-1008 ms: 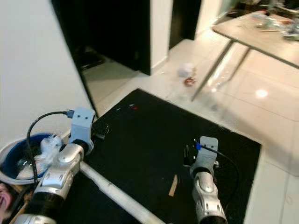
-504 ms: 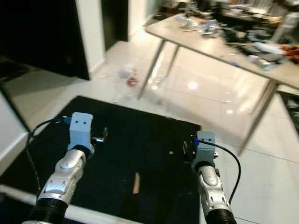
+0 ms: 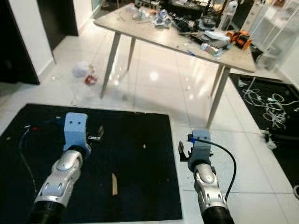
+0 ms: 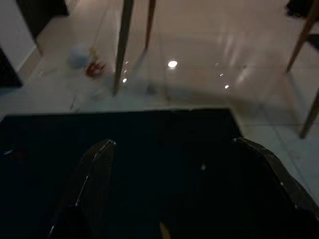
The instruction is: Picking trash to rubbish bin
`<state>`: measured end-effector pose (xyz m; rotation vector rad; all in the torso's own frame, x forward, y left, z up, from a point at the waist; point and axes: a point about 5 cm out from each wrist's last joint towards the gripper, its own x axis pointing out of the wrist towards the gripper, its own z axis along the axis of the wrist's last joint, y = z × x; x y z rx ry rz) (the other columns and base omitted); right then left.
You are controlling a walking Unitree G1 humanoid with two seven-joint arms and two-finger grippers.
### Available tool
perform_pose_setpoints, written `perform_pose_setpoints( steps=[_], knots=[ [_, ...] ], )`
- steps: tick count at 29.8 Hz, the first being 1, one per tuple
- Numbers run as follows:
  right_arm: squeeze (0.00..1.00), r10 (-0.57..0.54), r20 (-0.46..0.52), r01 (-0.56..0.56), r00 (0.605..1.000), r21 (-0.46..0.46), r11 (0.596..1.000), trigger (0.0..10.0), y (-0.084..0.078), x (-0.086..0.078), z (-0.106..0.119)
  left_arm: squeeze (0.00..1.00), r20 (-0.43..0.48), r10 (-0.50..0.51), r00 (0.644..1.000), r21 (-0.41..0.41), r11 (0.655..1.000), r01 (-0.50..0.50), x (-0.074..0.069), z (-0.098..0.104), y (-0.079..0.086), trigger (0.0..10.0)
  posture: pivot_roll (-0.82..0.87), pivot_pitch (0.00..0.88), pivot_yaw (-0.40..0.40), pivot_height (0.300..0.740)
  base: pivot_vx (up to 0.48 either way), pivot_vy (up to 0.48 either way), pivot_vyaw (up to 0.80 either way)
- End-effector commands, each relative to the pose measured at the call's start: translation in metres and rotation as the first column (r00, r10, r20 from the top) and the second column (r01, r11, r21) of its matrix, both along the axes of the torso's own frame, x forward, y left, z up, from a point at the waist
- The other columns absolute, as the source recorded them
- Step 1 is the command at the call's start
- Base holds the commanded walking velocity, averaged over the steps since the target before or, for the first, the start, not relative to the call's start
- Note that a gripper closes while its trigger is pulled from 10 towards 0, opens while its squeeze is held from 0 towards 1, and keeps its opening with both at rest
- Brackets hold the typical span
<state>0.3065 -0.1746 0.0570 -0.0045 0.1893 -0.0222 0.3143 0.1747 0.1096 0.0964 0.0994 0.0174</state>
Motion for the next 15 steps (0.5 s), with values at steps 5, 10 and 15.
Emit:
perform_pose_setpoints(
  steps=[5,10,15],
  knots=[
    [0.00,-0.018,-0.045,0.019,0.999,0.013,1.000,10.0,0.002,-0.007,-0.011,0.00,-0.008,-0.081,0.997,-0.010,0.997,0.081,-0.006,-0.004,-0.005,10.0,-0.01,0.127,-0.104,0.740,0.000,0.000,0.00],
    [0.00,-0.031,-0.046,0.032,0.998,0.018,0.999,10.0,-0.001,-0.010,-0.013,0.00,0.004,-0.112,0.994,-0.019,0.994,0.112,-0.007,-0.001,-0.009,10.0,-0.01,0.132,-0.091,0.740,0.000,0.000,0.00],
    [0.00,-0.044,-0.042,0.045,0.998,0.026,0.999,10.0,0.000,-0.011,-0.013,0.00,0.057,-0.152,0.987,-0.059,0.986,0.155,-0.007,0.009,-0.014,10.0,0.00,0.133,-0.081,0.740,0.000,0.000,0.00]
  ],
)
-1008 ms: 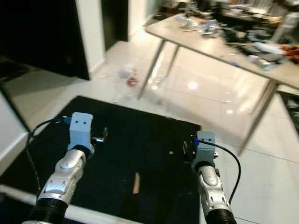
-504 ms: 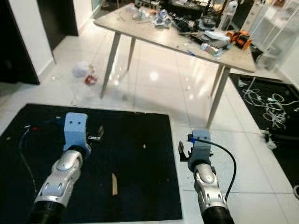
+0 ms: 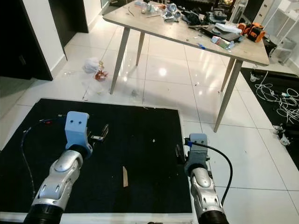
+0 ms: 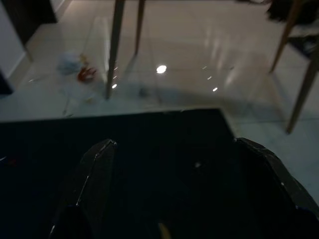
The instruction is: Picking trash to rubbish bin
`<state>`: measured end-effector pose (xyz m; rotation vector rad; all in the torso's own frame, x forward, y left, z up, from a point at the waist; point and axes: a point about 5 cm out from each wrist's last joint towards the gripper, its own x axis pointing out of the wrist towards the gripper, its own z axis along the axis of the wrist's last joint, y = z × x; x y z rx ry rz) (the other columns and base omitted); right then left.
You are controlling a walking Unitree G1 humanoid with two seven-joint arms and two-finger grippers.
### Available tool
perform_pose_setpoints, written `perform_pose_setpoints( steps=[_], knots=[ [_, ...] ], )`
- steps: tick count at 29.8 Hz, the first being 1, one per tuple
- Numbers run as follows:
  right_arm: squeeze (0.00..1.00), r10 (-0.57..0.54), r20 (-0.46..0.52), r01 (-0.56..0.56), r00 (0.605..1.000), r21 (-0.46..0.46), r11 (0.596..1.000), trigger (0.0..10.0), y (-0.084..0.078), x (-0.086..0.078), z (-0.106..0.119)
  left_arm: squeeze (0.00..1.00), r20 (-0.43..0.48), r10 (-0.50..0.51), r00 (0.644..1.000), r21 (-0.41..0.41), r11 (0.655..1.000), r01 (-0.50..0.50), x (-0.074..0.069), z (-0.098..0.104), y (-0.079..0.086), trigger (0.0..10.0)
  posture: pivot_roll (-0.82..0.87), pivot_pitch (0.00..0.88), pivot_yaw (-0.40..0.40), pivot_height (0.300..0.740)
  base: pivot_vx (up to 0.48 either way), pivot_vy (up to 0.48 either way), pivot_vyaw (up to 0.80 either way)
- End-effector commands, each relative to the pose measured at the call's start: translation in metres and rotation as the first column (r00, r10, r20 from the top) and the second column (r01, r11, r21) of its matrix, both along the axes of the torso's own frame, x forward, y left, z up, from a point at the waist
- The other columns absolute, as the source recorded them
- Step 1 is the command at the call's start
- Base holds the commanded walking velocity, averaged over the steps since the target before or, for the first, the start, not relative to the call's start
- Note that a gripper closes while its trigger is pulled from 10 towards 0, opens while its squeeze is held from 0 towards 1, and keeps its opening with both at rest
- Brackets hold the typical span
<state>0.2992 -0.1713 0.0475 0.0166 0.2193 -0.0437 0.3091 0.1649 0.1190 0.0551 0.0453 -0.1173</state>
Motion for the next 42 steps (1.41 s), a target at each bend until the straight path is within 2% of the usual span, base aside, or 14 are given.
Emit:
perform_pose_setpoints(
  steps=[1,32,42],
  knots=[
    [0.00,-0.020,-0.011,0.020,1.000,0.006,1.000,10.0,-0.0029,-0.0042,-0.0038,0.00,0.005,-0.022,1.000,-0.021,1.000,0.022,-0.0016,-0.0002,-0.0045,10.0,0.00,0.133,-0.079,0.740,0.000,0.000,0.00],
    [0.00,-0.030,0.001,0.030,1.000,-0.009,1.000,10.0,-0.0046,-0.0048,-0.0028,0.00,0.027,-0.072,0.997,-0.025,0.997,0.072,-0.0003,0.0057,-0.0094,10.0,-0.01,0.125,-0.068,0.740,0.452,0.000,0.00],
    [0.00,-0.042,0.011,0.041,0.999,0.014,0.999,10.0,-0.0049,-0.0047,-0.0016,0.00,0.031,-0.074,0.997,-0.023,0.997,0.074,0.0002,0.0068,-0.0094,10.0,-0.01,0.127,-0.065,0.740,0.472,0.000,-0.10]
  ],
)
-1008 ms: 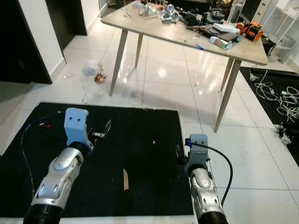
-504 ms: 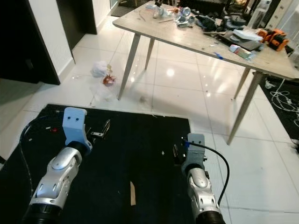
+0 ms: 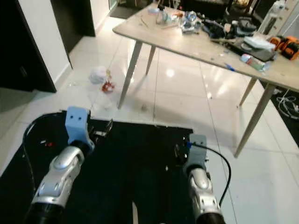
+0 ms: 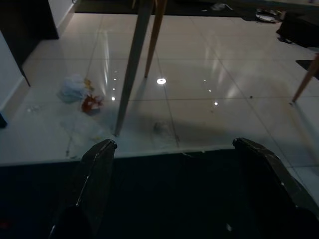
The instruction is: Picking trash to rubbish bin
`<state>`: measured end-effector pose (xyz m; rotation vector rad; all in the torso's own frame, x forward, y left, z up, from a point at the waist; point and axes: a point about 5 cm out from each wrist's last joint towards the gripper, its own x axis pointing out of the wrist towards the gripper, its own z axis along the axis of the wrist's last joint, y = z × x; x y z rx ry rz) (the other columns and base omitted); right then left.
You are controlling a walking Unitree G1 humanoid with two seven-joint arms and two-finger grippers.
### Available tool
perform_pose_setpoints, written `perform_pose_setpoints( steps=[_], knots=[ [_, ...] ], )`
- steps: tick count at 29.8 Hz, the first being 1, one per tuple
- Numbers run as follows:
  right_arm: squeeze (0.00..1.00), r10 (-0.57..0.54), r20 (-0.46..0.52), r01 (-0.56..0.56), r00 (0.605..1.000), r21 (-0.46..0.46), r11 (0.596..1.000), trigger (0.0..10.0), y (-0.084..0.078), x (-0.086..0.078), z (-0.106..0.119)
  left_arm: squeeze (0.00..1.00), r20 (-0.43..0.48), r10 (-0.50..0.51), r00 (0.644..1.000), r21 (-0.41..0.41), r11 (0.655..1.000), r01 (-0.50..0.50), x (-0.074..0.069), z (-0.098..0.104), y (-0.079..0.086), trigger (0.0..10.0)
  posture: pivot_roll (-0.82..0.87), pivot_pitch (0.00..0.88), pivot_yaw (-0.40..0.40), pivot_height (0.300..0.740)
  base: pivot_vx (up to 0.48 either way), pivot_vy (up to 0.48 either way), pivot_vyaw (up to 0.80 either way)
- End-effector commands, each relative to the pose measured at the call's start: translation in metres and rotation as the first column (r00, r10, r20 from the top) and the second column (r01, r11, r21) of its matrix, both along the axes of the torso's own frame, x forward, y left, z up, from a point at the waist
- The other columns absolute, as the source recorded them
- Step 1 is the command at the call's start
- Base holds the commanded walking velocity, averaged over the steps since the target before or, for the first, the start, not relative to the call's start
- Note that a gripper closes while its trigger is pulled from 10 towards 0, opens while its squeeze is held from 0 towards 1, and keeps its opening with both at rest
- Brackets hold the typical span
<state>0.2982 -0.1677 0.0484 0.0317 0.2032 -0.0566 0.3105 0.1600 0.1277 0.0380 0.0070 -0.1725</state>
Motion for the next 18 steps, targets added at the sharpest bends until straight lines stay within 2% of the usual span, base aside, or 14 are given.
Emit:
perform_pose_setpoints(
  steps=[1,10,18],
  knots=[
    [0.00,-0.027,-0.004,0.027,1.000,0.002,1.000,10.0,-0.0086,-0.0038,-0.0024,0.00,-0.005,-0.019,1.000,-0.002,1.000,0.019,-0.0012,-0.0018,-0.0046,10.0,-0.01,0.127,-0.065,0.740,0.472,0.000,-0.56],
    [0.00,-0.030,-0.001,0.030,1.000,0.005,1.000,10.0,-0.0091,-0.0048,-0.0024,0.00,-0.004,-0.026,1.000,-0.003,1.000,0.026,-0.0007,-0.0018,-0.0055,10.0,-0.01,0.125,-0.061,0.740,0.472,0.000,-0.62],
    [0.00,-0.031,-0.003,0.031,1.000,-0.001,1.000,10.0,-0.0099,-0.0055,-0.0027,0.00,-0.003,-0.033,0.999,-0.002,0.999,0.033,-0.0006,-0.0023,-0.0069,10.0,-0.02,0.121,-0.059,0.740,0.472,0.000,0.00]
  ],
)
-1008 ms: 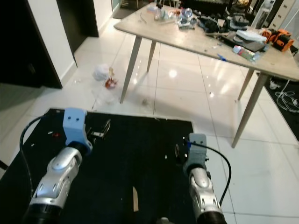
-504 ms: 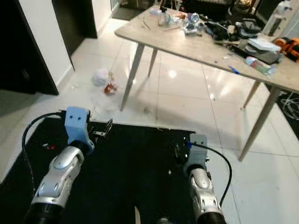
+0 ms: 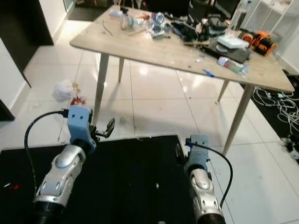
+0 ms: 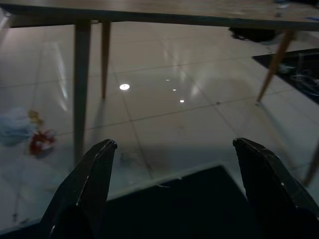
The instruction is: Picking trash to rubbish bin
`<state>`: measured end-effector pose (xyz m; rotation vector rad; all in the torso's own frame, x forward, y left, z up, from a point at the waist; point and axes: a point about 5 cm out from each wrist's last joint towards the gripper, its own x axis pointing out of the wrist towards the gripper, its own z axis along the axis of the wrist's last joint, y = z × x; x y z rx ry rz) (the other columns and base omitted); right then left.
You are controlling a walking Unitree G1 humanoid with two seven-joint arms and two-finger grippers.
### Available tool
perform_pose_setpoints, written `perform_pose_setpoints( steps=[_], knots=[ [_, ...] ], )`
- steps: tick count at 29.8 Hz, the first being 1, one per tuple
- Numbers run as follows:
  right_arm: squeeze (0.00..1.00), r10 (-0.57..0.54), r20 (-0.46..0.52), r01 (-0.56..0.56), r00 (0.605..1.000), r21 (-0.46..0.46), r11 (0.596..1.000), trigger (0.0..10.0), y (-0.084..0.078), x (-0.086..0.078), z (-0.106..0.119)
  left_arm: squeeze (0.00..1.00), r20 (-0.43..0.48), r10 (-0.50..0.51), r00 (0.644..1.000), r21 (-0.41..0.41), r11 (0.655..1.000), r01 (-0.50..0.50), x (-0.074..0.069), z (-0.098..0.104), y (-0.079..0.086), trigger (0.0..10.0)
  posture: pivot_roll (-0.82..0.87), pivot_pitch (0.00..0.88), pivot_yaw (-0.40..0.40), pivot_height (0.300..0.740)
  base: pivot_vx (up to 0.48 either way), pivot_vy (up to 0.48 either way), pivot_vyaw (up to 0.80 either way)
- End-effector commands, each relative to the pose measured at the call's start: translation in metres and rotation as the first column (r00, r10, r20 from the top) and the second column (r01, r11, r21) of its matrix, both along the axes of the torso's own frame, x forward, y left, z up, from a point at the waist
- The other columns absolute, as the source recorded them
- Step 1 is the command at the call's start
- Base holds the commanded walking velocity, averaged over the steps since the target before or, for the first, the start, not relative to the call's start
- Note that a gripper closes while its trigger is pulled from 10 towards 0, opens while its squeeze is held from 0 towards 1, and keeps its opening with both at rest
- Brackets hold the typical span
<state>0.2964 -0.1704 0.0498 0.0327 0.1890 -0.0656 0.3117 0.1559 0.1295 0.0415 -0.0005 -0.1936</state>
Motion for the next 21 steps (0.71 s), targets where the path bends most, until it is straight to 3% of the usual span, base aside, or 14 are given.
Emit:
perform_pose_setpoints(
  steps=[1,14,21],
  knots=[
    [0.00,-0.022,-0.017,0.022,1.000,0.000,1.000,10.0,-0.007,-0.004,-0.004,0.00,-0.011,-0.012,1.000,-0.005,1.000,0.012,-0.002,-0.004,-0.003,10.0,-0.02,0.121,-0.059,0.740,0.472,0.000,0.00],
    [0.00,-0.010,0.017,0.010,1.000,-0.002,1.000,10.0,-0.006,-0.002,0.003,0.00,0.000,-0.021,1.000,-0.009,1.000,0.021,-0.002,-0.001,-0.004,10.0,-0.03,0.119,-0.059,0.740,0.472,0.000,0.00],
    [0.00,-0.013,0.167,0.017,0.986,-0.023,1.000,10.0,-0.007,0.009,0.036,0.00,0.037,-0.032,0.999,-0.012,0.999,0.033,0.002,0.011,-0.006,10.0,-0.03,0.126,-0.056,0.740,0.472,0.000,0.00]
  ],
)
